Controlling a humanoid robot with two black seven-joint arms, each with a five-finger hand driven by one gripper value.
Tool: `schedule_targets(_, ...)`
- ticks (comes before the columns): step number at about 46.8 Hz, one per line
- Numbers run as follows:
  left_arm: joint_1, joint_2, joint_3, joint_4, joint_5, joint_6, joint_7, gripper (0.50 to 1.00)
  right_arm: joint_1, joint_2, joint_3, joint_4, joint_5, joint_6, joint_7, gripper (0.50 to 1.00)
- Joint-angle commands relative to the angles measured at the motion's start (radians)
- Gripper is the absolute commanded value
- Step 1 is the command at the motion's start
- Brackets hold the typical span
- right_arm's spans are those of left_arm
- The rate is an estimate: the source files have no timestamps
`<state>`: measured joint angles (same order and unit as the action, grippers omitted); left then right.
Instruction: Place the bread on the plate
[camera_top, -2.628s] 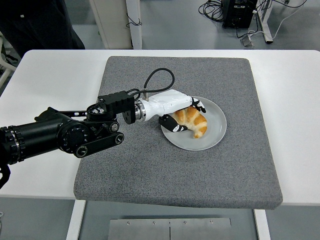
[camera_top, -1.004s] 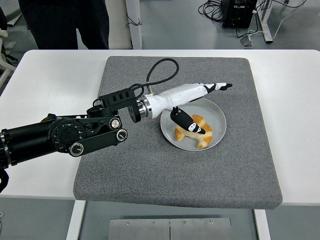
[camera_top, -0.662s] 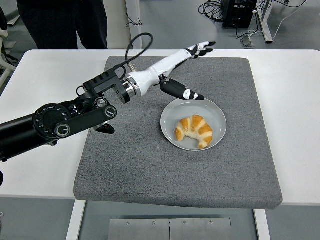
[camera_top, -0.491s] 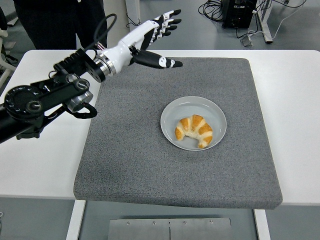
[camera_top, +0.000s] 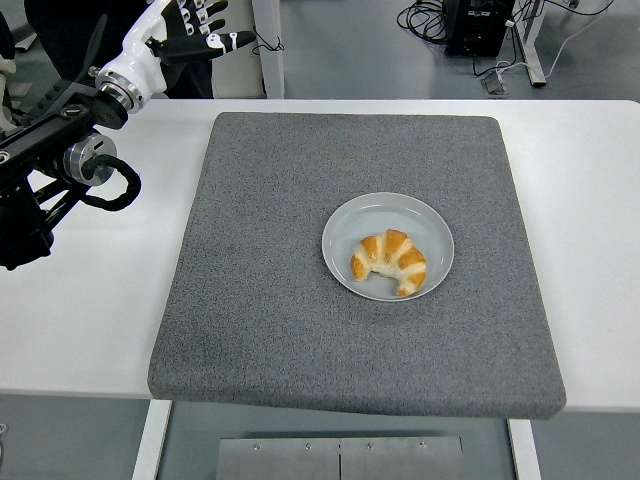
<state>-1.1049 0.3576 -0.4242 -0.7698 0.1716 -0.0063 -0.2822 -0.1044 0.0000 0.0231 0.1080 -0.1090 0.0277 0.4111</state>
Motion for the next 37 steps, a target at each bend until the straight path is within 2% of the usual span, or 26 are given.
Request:
schedule_targets(1,0.013,-0.046,-0.034,0.079,-0.044,-0.006,0.0,0.971,0.0,0.0,0.0,0.001,0.002,0.0,0.0,1.0)
schedule_targets(6,0.028,-0.115,-0.097,0.171,-0.053,-0.012,-0.023,0.971,0.0,0.0,0.0,0.001,0.002,0.0,0.0,1.0)
schedule_targets(13,0.037,-0.212,-0.162,0.276,-0.058,-0.049,-0.087,0.971,0.0,0.0,0.0,-0.001,0.0,0.0,0.0,1.0)
schedule_targets(22,0.069,-0.338,-0.232,0.368,-0.092,-0.053,-0.126,0.971,0.0,0.0,0.0,0.001,0.002,0.0,0.0,1.0)
schedule_targets(26,0.085,-0.358,-0.238,0.382,-0.119,-0.053,-0.132,0.971,0.0,0.0,0.0,0.001,0.0,0.0,-0.002,1.0)
schedule_targets(37,0.096,-0.358,-0.241,0.431,-0.165,-0.055,-0.132,0.971,0.0,0.0,0.0,0.012,0.0,0.005,0.0,1.0)
